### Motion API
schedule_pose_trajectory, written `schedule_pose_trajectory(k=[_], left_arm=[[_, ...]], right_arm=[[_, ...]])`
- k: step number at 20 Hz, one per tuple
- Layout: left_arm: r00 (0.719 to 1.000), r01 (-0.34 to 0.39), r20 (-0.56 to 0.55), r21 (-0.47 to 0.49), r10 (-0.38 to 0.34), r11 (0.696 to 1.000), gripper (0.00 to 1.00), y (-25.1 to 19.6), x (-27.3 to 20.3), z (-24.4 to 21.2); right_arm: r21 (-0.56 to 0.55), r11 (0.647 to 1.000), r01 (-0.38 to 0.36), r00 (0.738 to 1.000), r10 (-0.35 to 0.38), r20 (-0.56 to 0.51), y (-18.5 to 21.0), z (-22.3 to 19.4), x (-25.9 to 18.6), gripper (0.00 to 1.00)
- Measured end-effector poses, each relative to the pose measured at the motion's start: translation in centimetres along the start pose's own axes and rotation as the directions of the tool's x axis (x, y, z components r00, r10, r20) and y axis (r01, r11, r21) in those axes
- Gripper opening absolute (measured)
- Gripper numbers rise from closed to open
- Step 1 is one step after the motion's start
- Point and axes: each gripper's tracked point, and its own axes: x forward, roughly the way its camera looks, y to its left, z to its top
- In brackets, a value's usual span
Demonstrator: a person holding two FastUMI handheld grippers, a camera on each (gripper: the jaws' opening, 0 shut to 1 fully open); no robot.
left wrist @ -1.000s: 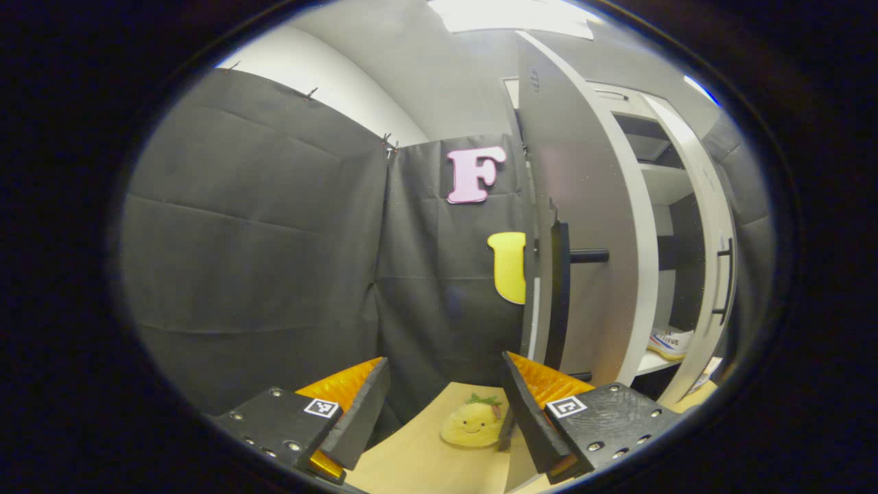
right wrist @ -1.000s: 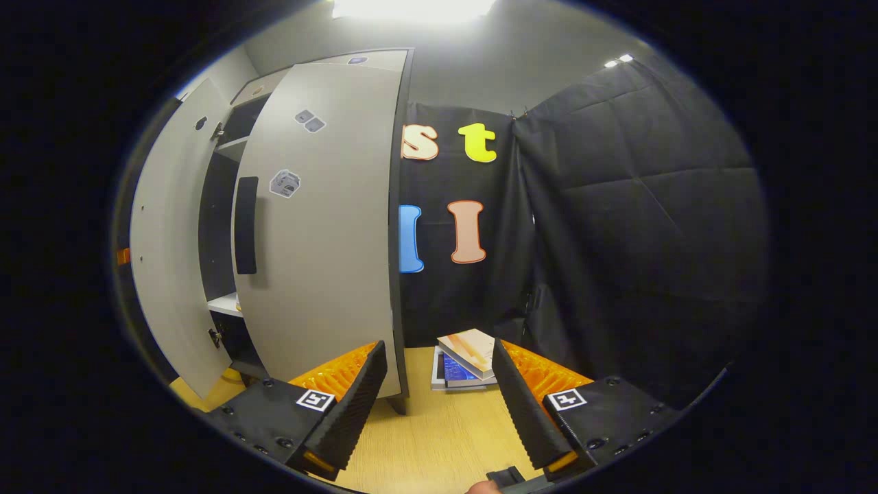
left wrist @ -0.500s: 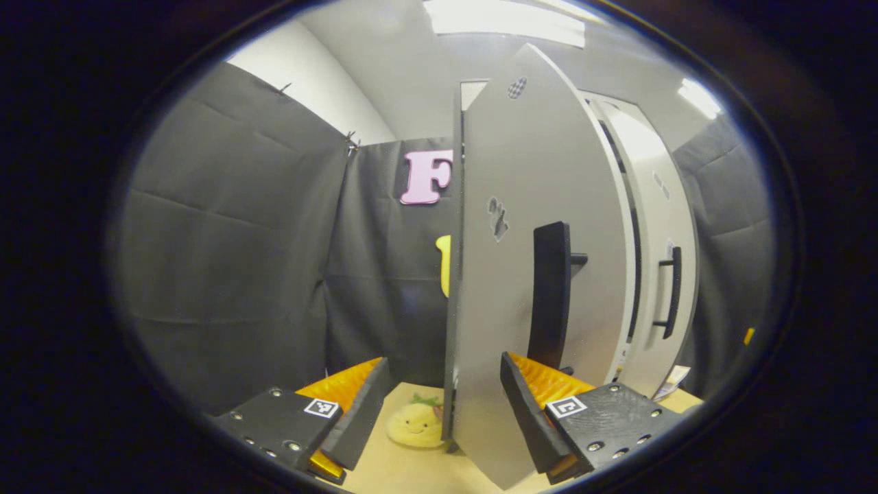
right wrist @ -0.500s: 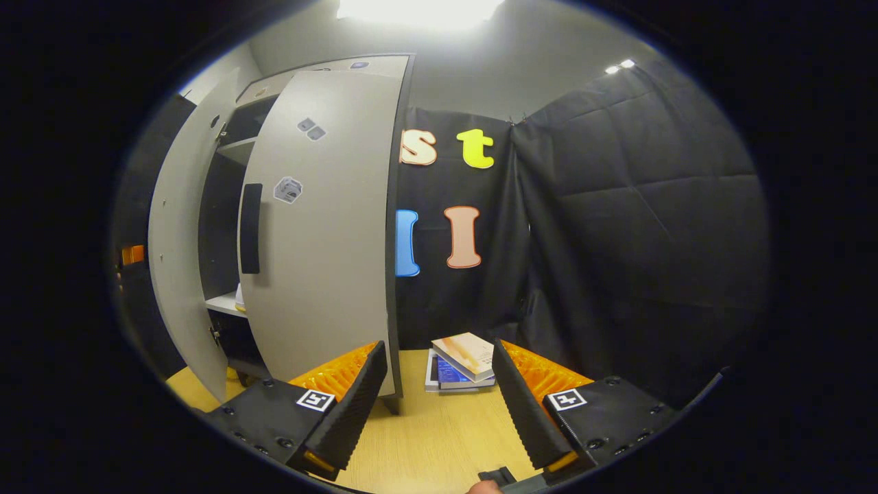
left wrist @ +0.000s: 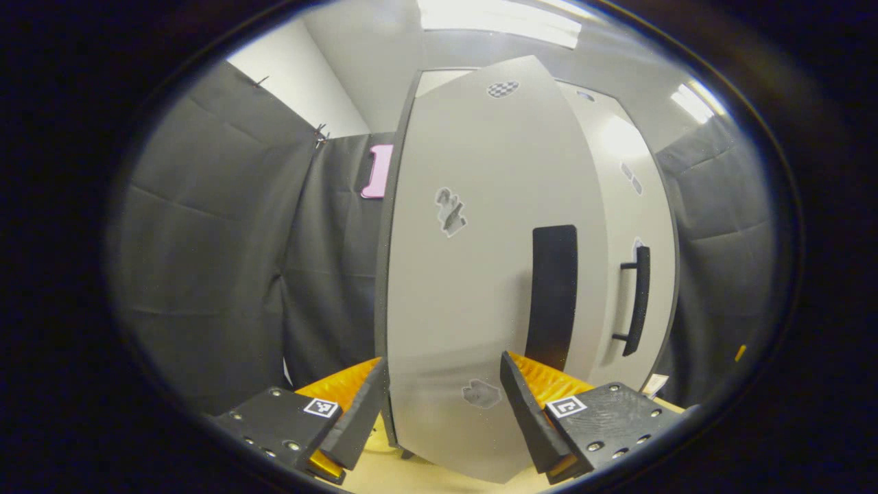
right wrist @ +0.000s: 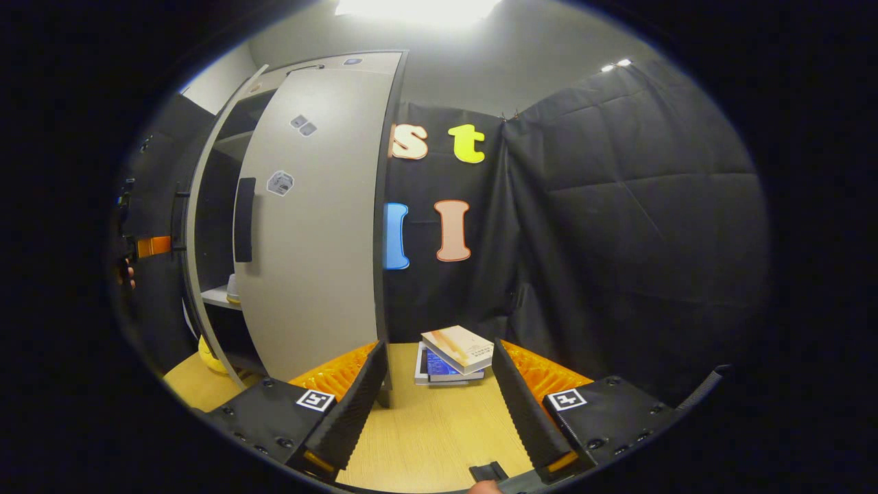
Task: Grab one shoe with the right hand and put it into the shoe cabinet, grab the other shoe with the left hand and put it into the shoe cabinet; then close the right door with the right hand and the left door with the left hand.
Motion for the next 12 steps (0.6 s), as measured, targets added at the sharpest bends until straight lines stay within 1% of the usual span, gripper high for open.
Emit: schedule_pose_trajectory(k=[5, 6, 7, 8, 9, 10, 11, 12], left_arm=[[1.0, 0.009, -0.003, -0.003, -0.009, 1.0, 0.98, -0.4, 0.5, -0.4], [1.0, 0.017, -0.015, -0.006, -0.017, 1.0, 0.89, -0.5, 0.5, -0.6], [1.0, 0.02, -0.021, -0.006, -0.02, 1.0, 0.92, -0.3, 0.4, -0.6], [1.0, 0.022, -0.019, 0.0, -0.022, 1.0, 0.95, -0.2, 0.2, -0.4], [1.0, 0.026, -0.013, 0.006, -0.026, 1.0, 0.98, 0.3, -0.3, 0.0], [0.999, 0.032, -0.005, 0.015, -0.032, 0.999, 0.98, 0.7, -1.1, 0.2], [0.999, 0.036, -0.001, 0.027, -0.036, 0.999, 0.98, 1.3, -2.7, 0.3], [0.999, 0.035, 0.001, 0.037, -0.035, 0.999, 0.98, 1.8, -4.0, 0.5]], right_arm=[[0.0, 1.0, -0.022, 1.0, 0.022, -0.009, 1.2, -0.3, 0.0, 0.96], [0.003, 1.0, -0.029, 1.0, 0.029, -0.009, 1.5, -0.1, -0.1, 0.96], [0.008, 0.999, -0.037, 0.999, 0.037, -0.001, 1.9, 0.2, -0.4, 0.94], [0.011, 0.999, -0.045, 0.999, 0.045, 0.01, 2.3, 0.7, -0.6, 0.97], [0.008, 0.999, -0.052, 0.998, 0.052, 0.025, 2.7, 1.3, -1.0, 0.96], [0.0, 0.998, -0.059, 0.997, 0.059, 0.041, 3.0, 1.9, -1.3, 0.96], [-0.007, 0.998, -0.064, 0.996, 0.065, 0.057, 3.4, 2.5, -1.7, 0.94], [-0.011, 0.997, -0.072, 0.995, 0.073, 0.071, 3.8, 3.1, -2.1, 0.96]])
